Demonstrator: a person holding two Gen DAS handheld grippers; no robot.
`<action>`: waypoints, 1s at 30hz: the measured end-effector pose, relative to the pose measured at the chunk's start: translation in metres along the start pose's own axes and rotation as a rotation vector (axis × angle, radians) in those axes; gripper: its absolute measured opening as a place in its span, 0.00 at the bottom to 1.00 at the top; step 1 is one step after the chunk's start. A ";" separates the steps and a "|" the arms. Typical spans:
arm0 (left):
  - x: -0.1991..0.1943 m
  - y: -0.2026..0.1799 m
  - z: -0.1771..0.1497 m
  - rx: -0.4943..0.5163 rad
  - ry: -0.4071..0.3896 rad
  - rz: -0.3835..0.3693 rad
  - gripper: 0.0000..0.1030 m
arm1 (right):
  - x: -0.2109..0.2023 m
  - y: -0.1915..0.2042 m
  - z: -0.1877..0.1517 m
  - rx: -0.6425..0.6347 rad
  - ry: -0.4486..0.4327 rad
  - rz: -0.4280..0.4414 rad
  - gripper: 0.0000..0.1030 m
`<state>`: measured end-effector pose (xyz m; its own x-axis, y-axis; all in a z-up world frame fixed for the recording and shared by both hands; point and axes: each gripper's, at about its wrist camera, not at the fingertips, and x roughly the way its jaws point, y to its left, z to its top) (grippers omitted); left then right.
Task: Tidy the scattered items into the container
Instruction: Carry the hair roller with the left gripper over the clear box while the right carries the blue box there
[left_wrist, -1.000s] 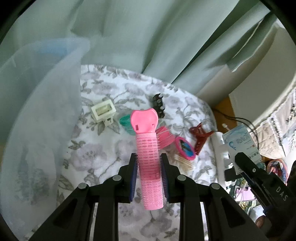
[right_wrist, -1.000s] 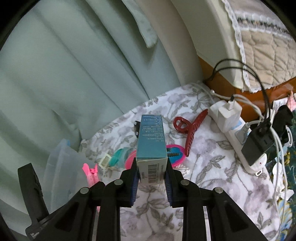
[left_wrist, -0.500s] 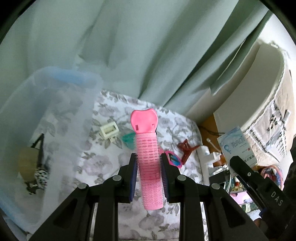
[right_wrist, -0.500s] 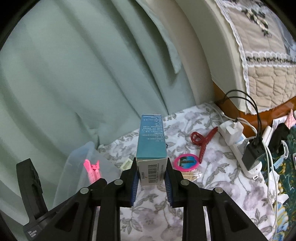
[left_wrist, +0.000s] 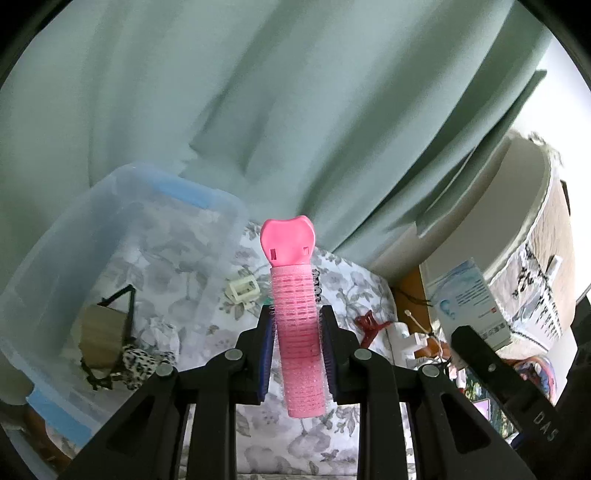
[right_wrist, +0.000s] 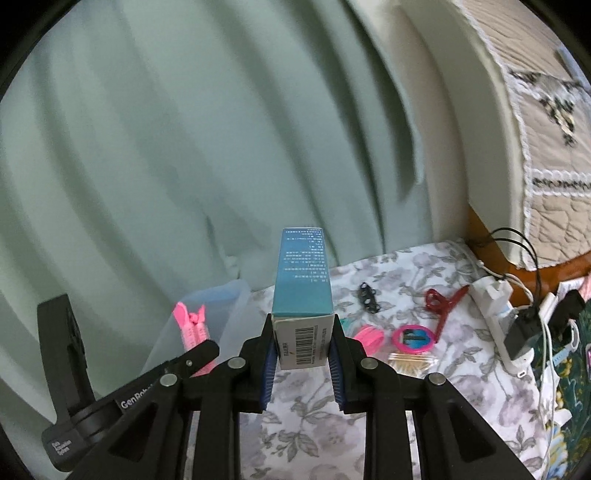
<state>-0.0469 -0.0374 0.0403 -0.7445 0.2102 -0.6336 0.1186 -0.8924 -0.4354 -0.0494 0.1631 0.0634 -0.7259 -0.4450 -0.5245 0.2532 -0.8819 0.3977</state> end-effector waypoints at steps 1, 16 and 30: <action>-0.002 0.003 0.000 -0.006 -0.005 0.000 0.24 | 0.000 0.005 -0.001 -0.012 0.004 0.003 0.26; -0.020 0.092 -0.001 -0.180 -0.038 0.032 0.24 | 0.032 0.062 -0.024 -0.161 0.112 0.035 0.26; -0.022 0.170 0.002 -0.329 -0.042 0.053 0.24 | 0.083 0.114 -0.048 -0.278 0.220 0.046 0.26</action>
<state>-0.0119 -0.1942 -0.0182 -0.7573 0.1441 -0.6369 0.3584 -0.7235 -0.5899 -0.0500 0.0187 0.0290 -0.5622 -0.4810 -0.6727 0.4685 -0.8556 0.2202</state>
